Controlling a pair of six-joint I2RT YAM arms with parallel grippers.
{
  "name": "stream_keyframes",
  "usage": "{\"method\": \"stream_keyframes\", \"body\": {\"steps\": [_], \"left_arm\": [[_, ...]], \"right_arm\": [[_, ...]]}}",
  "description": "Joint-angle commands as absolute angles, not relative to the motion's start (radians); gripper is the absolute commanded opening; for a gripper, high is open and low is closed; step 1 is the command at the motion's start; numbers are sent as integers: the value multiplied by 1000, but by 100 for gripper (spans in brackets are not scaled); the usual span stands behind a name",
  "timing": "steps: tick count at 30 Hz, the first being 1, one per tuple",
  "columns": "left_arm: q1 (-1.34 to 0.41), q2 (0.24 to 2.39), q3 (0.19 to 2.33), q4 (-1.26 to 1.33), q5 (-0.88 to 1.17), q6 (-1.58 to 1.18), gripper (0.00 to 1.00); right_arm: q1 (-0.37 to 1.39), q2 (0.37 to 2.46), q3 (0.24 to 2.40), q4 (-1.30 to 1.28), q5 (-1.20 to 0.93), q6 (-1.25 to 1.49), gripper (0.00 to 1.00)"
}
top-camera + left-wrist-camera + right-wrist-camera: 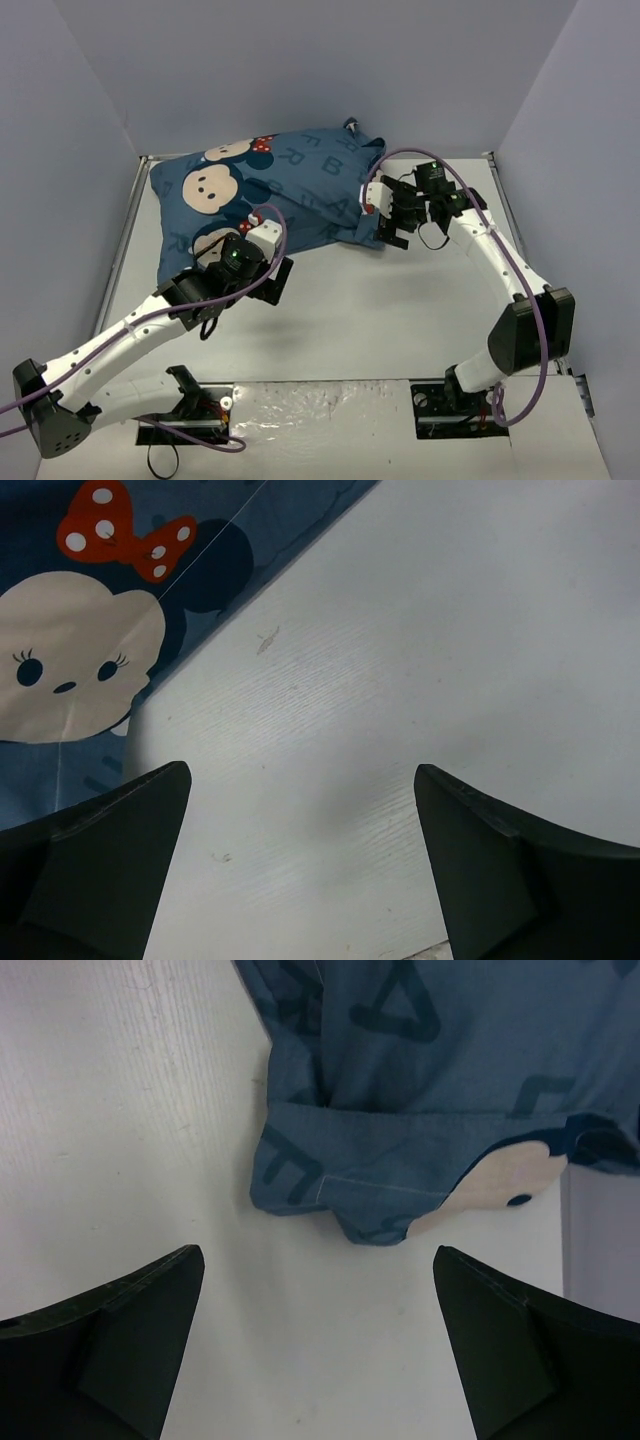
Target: Remove the pillowcase from the pillow
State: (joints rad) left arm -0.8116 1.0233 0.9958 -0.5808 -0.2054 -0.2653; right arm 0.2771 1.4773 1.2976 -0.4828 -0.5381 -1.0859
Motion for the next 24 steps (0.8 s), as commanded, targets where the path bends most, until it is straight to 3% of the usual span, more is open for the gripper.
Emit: {"method": "stream_keyframes", "body": {"steps": [1, 3, 7, 8, 13, 16, 20, 21, 24], "left_arm": [[-857, 1011, 966, -611, -357, -247, 95], [-885, 1028, 960, -609, -441, -206, 95], [-879, 1066, 944, -586, -610, -124, 95], [-868, 1090, 945, -565, -626, -91, 95], [-712, 1207, 951, -479, -609, -35, 97], [-641, 1276, 948, -407, -604, -3, 98], [-578, 1397, 968, -267, -653, 67, 100], [-563, 1422, 974, -250, -652, 72, 92], [-526, 1537, 997, -173, -690, 89, 88]], "right_arm": [[307, 1558, 1359, -479, -660, -1284, 94], [336, 1623, 1388, -402, -594, -1226, 92], [356, 1803, 1521, -206, -404, -857, 93], [360, 1827, 1564, -195, -373, -820, 100], [414, 1891, 1537, -74, -131, -686, 100], [410, 1896, 1514, -61, -101, -663, 100], [350, 1885, 1479, -66, -236, -676, 100], [341, 1885, 1473, -64, -259, -681, 98], [322, 1885, 1456, -66, -316, -698, 91]]}}
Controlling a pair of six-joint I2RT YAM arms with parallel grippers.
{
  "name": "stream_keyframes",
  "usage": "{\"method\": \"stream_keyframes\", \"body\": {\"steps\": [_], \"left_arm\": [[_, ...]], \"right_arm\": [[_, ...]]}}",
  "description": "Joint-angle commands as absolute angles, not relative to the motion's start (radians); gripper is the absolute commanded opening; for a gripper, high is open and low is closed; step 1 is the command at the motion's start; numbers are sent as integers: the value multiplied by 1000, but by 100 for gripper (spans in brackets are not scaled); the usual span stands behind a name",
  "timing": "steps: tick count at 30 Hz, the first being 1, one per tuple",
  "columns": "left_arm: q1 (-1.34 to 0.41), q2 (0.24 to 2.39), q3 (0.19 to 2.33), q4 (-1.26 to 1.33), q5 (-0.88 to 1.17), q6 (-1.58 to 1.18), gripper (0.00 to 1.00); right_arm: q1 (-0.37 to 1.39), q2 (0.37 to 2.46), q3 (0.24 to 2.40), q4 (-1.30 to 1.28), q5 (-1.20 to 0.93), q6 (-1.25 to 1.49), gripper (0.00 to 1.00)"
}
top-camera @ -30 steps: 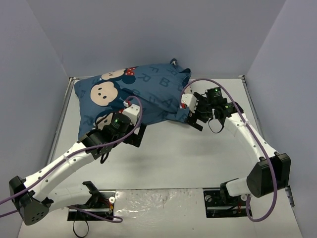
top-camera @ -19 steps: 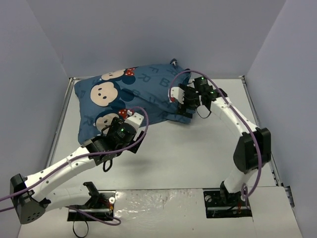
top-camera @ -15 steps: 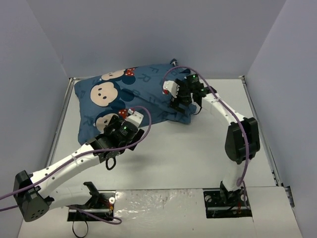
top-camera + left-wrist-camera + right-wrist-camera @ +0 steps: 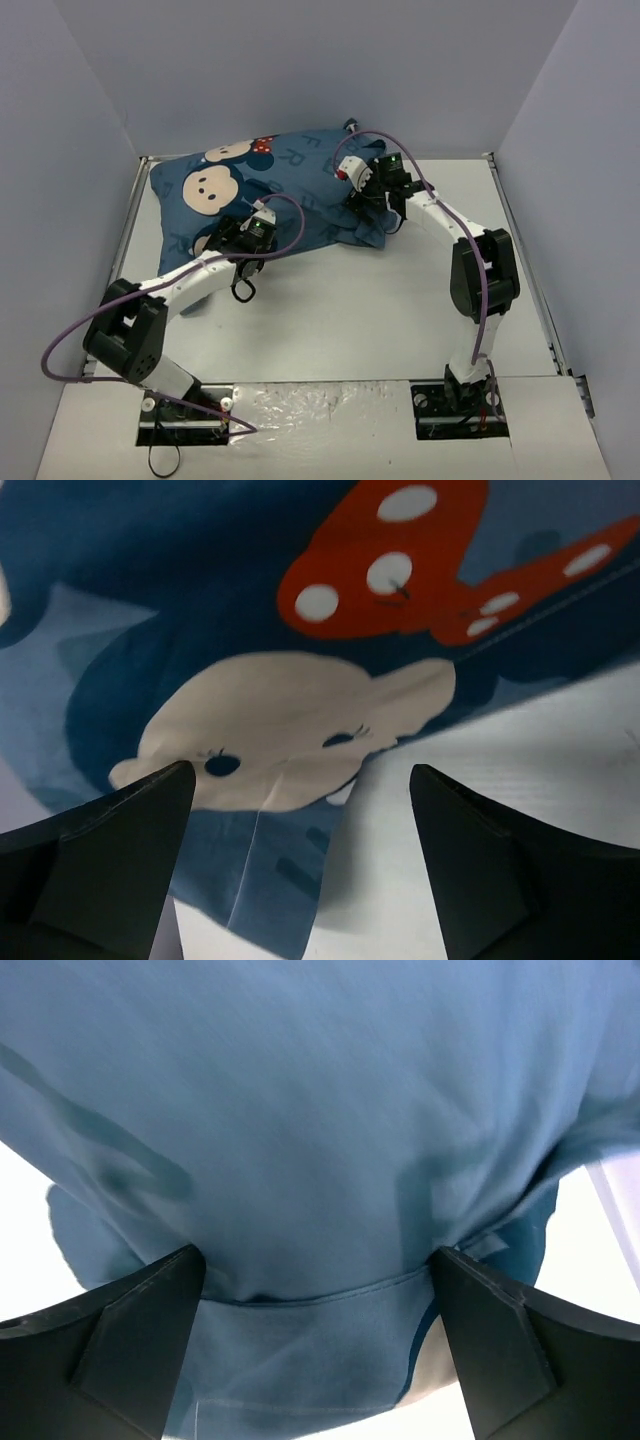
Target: Remove the pillowcase from the pillow
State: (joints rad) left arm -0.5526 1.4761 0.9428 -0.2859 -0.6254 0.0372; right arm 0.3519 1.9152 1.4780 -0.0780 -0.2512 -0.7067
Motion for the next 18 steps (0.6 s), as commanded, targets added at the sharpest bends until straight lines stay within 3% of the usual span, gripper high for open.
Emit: {"method": "stream_keyframes", "body": {"steps": [1, 5, 8, 9, 10, 12, 13, 14, 15, 18], "left_arm": [[-514, 1554, 1005, -140, -696, 100, 88], [-486, 1640, 1041, -74, -715, 123, 79], [-460, 1693, 1091, -68, -709, 124, 64], [-454, 1707, 1107, -63, -701, 127, 58], [-448, 1712, 1112, -60, -686, 132, 44], [-431, 1717, 1121, -57, -661, 133, 28], [-426, 1717, 1126, -57, -647, 136, 13], [-423, 1715, 1129, -58, -635, 138, 7], [-420, 1701, 1132, -66, -614, 137, 3], [-419, 1628, 1129, -89, -537, 133, 2]], "right_arm": [[316, 1884, 1453, -66, -330, -703, 89], [304, 1891, 1442, -69, -371, -715, 74], [298, 1899, 1440, -75, -410, -707, 57], [296, 1901, 1440, -77, -431, -692, 45], [293, 1904, 1445, -77, -442, -683, 38], [290, 1910, 1451, -81, -456, -658, 23], [278, 1908, 1457, -83, -492, -634, 19], [270, 1907, 1460, -84, -517, -618, 16], [261, 1905, 1463, -89, -556, -605, 13], [221, 1873, 1465, -101, -722, -546, 9]]}}
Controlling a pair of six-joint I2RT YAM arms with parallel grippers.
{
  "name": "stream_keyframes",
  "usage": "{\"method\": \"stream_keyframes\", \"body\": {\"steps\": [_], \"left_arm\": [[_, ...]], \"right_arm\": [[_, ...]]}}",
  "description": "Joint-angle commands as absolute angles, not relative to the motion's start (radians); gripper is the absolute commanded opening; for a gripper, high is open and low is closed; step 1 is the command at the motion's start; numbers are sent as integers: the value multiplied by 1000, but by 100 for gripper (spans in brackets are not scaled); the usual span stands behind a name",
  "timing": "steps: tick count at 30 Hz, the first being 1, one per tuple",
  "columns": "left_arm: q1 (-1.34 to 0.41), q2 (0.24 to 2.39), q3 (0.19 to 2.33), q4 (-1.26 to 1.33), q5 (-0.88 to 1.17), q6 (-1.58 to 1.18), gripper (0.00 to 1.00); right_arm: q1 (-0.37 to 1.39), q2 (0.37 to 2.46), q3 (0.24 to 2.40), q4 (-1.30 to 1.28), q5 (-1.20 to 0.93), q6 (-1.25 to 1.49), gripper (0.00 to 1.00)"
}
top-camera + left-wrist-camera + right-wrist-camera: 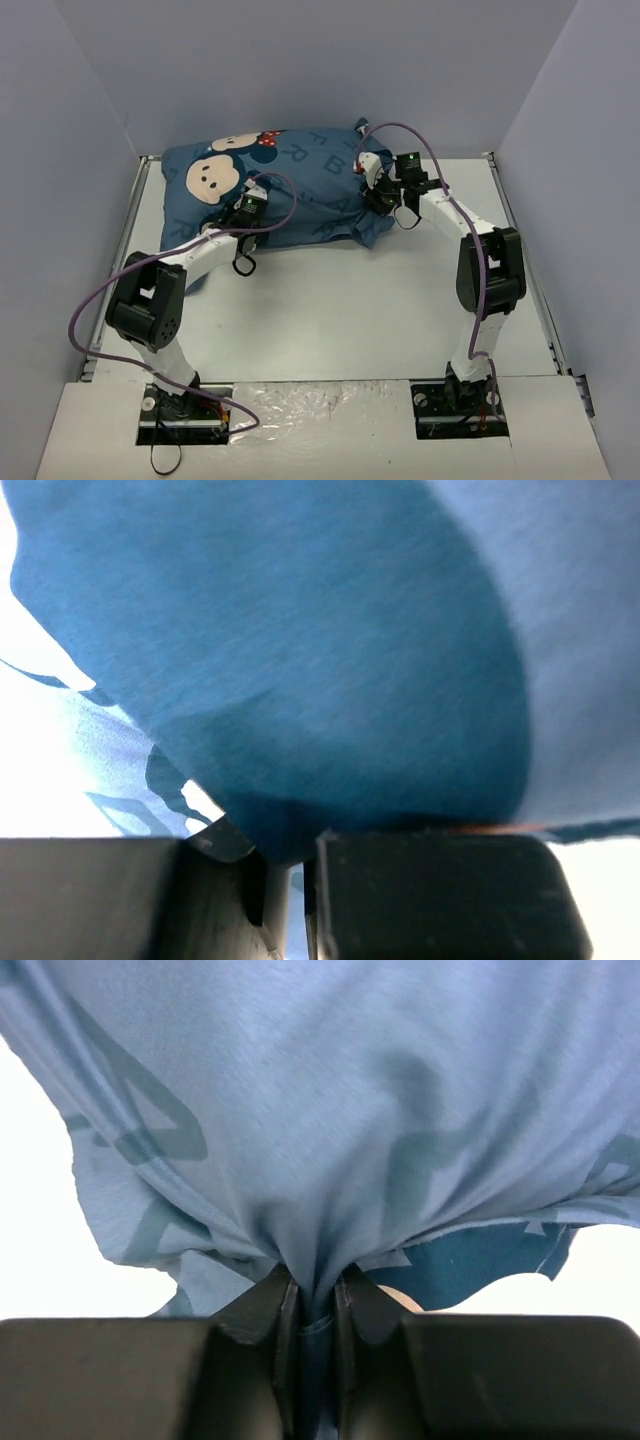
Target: Remove the pillowcase from the pillow
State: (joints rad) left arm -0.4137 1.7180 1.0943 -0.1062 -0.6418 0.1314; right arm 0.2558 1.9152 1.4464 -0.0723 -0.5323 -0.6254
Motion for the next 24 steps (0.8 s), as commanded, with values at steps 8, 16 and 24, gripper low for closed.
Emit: {"method": "stream_keyframes", "body": {"steps": [8, 16, 24], "left_arm": [[-433, 1235, 1037, -153, -417, 26, 2], [-497, 766, 949, -221, -475, -187, 2], [-489, 773, 1019, -204, -725, -302, 2]], "right_arm": [[212, 1643, 1402, -164, -1004, -578, 2], [314, 1428, 1425, -152, -1331, -293, 0], [402, 1408, 1310, 79, -1056, 208, 0]]}}
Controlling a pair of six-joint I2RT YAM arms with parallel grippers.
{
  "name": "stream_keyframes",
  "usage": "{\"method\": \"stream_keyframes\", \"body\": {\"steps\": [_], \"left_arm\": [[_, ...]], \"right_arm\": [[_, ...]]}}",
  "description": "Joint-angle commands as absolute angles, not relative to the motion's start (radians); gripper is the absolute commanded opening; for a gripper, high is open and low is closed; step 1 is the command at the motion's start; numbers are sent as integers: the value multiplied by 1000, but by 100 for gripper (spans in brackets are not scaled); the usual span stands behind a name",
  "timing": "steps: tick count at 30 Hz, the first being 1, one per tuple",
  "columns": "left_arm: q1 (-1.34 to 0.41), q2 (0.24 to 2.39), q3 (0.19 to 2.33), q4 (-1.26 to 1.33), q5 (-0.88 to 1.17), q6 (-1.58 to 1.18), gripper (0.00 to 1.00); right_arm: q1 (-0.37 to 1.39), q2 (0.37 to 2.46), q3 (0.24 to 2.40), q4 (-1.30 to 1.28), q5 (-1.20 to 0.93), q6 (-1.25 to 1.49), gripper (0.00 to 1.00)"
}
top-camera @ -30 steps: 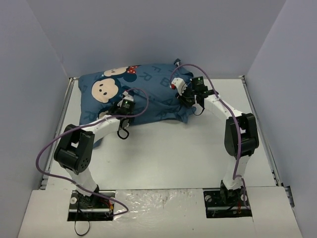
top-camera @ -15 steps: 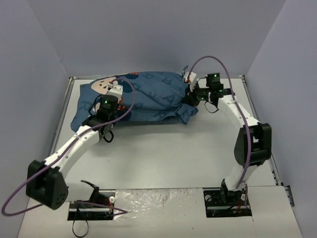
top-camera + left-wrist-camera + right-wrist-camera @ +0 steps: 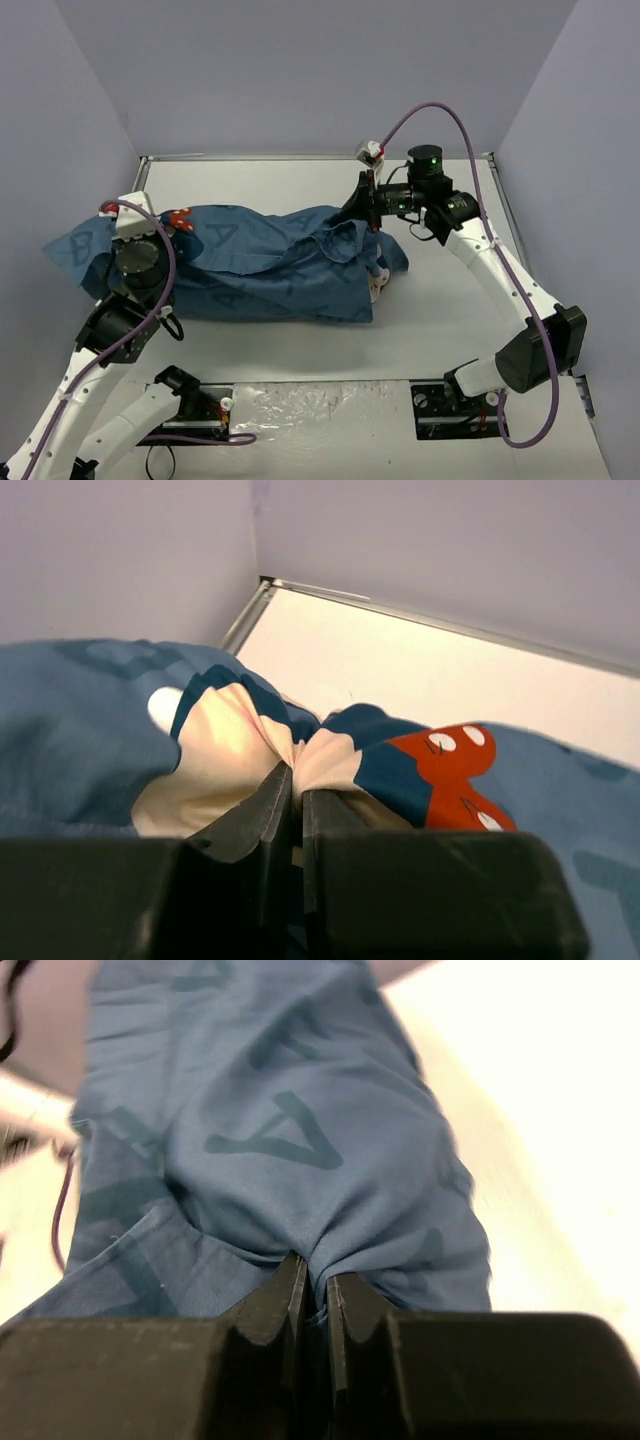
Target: Remove the pillowcase from the pillow
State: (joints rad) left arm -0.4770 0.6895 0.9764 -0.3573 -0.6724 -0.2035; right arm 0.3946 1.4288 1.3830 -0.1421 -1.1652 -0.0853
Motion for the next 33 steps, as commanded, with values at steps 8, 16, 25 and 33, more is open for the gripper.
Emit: {"method": "stream_keyframes", "body": {"steps": [8, 16, 25, 33], "left_arm": [[-319, 1352, 1193, -68, -506, -427, 2], [-290, 1681, 1518, -104, -362, -396, 2], [-291, 1629, 1801, -273, -143, -276, 97], [-483, 1499, 1637, -328, 112, -333, 97]], "right_arm": [[302, 1545, 1186, 196, -225, 440, 0], [193, 1661, 1227, 319, -217, 252, 71], [-67, 1594, 1434, 39, -665, -279, 96], [-161, 1442, 1258, -172, -906, -253, 91]]}}
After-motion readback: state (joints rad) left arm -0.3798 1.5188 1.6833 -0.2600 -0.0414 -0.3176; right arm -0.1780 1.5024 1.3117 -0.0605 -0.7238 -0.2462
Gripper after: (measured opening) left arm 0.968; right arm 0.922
